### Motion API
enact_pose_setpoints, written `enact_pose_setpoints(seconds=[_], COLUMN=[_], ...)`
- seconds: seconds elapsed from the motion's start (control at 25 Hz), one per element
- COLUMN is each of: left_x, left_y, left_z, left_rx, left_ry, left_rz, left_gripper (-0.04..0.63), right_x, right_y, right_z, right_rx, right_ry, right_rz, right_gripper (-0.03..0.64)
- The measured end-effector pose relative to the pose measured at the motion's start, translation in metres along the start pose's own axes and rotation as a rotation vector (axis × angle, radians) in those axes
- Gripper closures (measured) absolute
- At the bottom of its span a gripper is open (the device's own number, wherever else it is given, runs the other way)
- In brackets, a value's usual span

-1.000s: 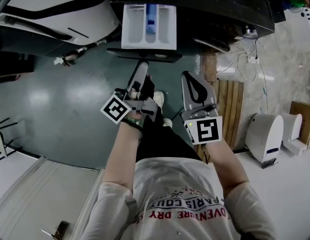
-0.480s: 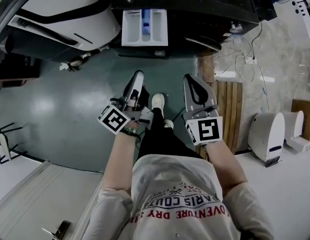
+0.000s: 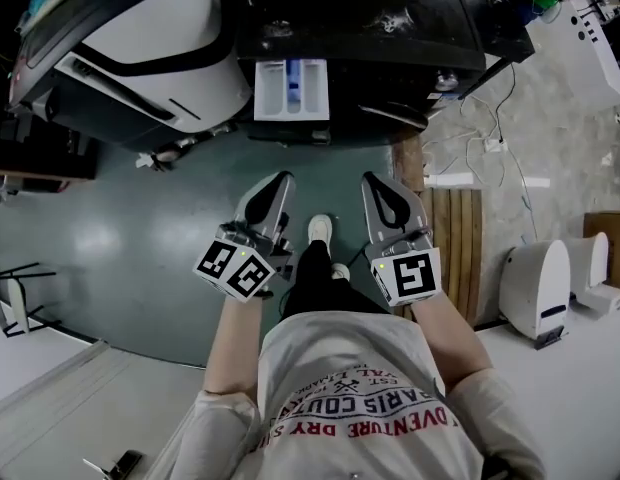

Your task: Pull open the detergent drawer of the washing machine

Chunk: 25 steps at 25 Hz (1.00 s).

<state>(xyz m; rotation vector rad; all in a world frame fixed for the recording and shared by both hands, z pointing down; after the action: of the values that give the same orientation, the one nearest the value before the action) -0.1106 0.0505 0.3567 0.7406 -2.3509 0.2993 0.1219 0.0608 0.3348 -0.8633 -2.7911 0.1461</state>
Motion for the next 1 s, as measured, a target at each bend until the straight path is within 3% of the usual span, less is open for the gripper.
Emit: enact_pose_setpoints(seconds=[0.12, 0.32, 0.56, 0.72, 1.0], left_x=[-0.022, -0.049, -0.084, -0.101, -0.119], left_y=[0.004, 0.013, 0.023, 0.028, 0.034], left_z=[0.02, 0.048, 0.062, 0.062, 0.064], left_rx=[0.035, 0.032, 0.064, 0.089, 0.082], left_ry=[-0.125, -0.258, -0.498, -0.553, -0.571], left_rz=[-0.02, -0.021, -0.013, -0.04, -0.06], left_gripper=[0.595, 0.595, 0.595, 0.595, 0.595], right_x=[-0.001, -0.004, -0.007, -0.009, -0.007], right_y=[0.008, 0.022, 0.043, 0.057, 0.072], right_z=[0.02, 0.049, 0.072, 0.081, 0.088], right_rx=[-0.029, -0.075, -0.1, -0.123, -0.13], right_ry=[0.009, 0.02, 0.043, 0.04, 0.06], right_rz=[0.006, 0.031, 0.051, 0.044, 0.064], right_gripper=[0.615, 0.615, 0.615, 0.615, 0.617])
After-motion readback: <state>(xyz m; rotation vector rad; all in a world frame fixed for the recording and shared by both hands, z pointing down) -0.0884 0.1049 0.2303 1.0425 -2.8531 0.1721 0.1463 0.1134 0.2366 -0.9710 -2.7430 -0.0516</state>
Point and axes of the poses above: the fingertips, and each gripper's own axes: y backward along the fingers, x to its left, z out of its top, the point moved 10 cm from there along y, backward along the fingers, and after that the axes turned 6 degrees about y, right-handed, at the moved point
